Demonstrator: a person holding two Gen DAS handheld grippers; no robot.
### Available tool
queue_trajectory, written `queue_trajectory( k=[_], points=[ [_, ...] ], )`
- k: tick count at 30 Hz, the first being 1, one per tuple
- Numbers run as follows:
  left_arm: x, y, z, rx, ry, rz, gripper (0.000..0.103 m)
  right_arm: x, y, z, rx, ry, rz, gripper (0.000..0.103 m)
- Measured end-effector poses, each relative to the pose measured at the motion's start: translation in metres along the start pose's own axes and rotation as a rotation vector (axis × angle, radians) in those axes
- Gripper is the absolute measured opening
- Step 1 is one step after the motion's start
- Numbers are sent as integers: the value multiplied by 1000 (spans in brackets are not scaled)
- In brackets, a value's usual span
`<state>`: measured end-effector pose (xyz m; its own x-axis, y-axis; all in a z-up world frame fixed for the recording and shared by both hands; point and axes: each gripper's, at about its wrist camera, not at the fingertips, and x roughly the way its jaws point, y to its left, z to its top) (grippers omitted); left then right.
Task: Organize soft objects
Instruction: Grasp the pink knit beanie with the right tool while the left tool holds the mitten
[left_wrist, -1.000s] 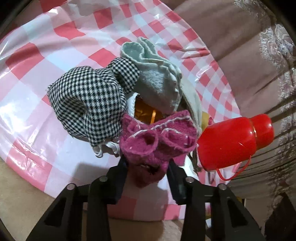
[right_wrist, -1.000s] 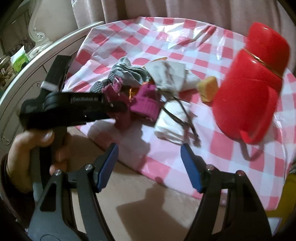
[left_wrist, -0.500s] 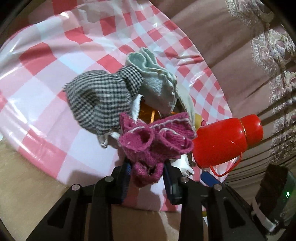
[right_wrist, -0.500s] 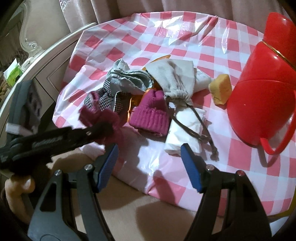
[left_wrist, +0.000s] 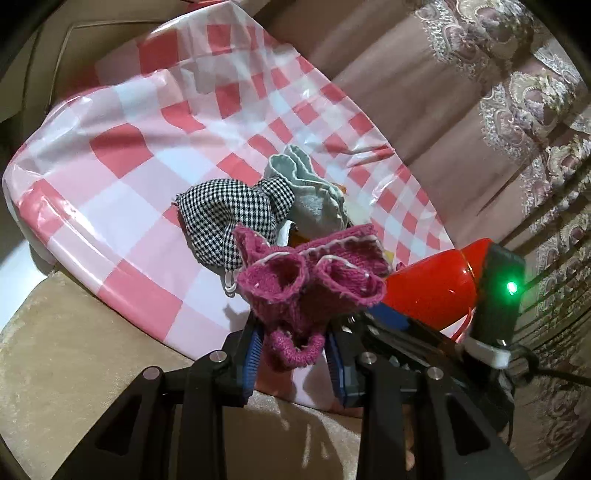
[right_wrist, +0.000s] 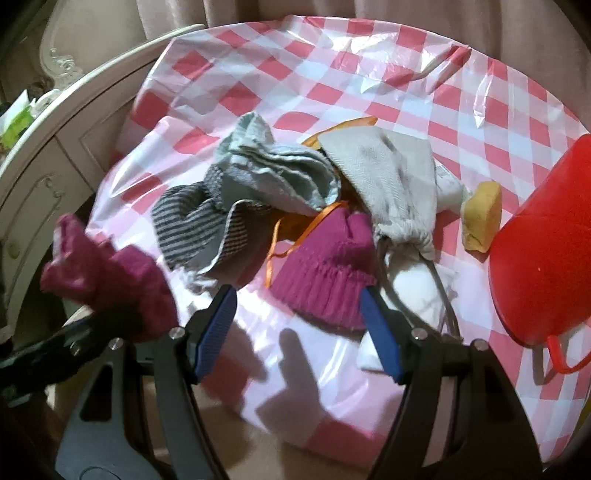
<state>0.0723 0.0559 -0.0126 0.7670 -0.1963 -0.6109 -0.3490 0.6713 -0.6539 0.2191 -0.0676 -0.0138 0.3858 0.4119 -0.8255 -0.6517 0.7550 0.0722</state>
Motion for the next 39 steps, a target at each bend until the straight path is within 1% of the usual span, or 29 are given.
queue_trajectory(
  k=[2, 5, 6, 7, 9, 10, 13, 17, 20, 22, 23, 25, 26, 27, 33, 39],
  points=[
    [2, 1, 0, -2, 7, 2, 33, 1, -2, 2, 12, -15, -13, 72],
    [3, 2, 0, -11, 5, 0, 33, 0, -5, 5, 26, -30, -11, 72],
    [4, 2, 0, -10, 7, 0, 33, 0, -6, 6, 35, -35, -3, 71],
    [4, 2, 0, -8, 8, 1, 33, 1, -9, 6, 53, -33, 11, 66],
    [3, 2, -1, -6, 7, 2, 33, 4, -16, 8, 101, -30, 12, 56],
    [3, 2, -1, -6, 6, 3, 33, 5, -21, 9, 127, -26, 9, 54],
    [4, 2, -1, -6, 10, 4, 33, 9, -21, 9, 136, -9, -2, 53],
    [6, 2, -2, -9, 13, 9, 33, 11, -7, 9, 63, -4, -41, 54],
    [7, 2, -2, -9, 12, 11, 33, 17, -5, 8, 53, 13, -53, 54],
    [7, 2, -2, -9, 13, 12, 33, 21, -3, 7, 41, 28, -49, 62],
    [8, 2, -2, -9, 13, 13, 33, 21, -3, 5, 39, 27, -52, 61],
    [8, 2, -2, -10, 14, 15, 33, 18, -4, 3, 46, 11, -43, 40],
    [9, 2, -2, -11, 14, 15, 33, 16, -5, 2, 50, 5, -35, 39],
    [8, 3, -2, -13, 14, 15, 33, 14, -6, 2, 53, -1, -22, 36],
    [9, 3, -3, -16, 15, 14, 33, -7, -8, -8, 77, -35, 10, 34],
    [10, 2, -4, -12, 14, 14, 33, -31, -14, -21, 119, -76, 14, 34]
  ],
)
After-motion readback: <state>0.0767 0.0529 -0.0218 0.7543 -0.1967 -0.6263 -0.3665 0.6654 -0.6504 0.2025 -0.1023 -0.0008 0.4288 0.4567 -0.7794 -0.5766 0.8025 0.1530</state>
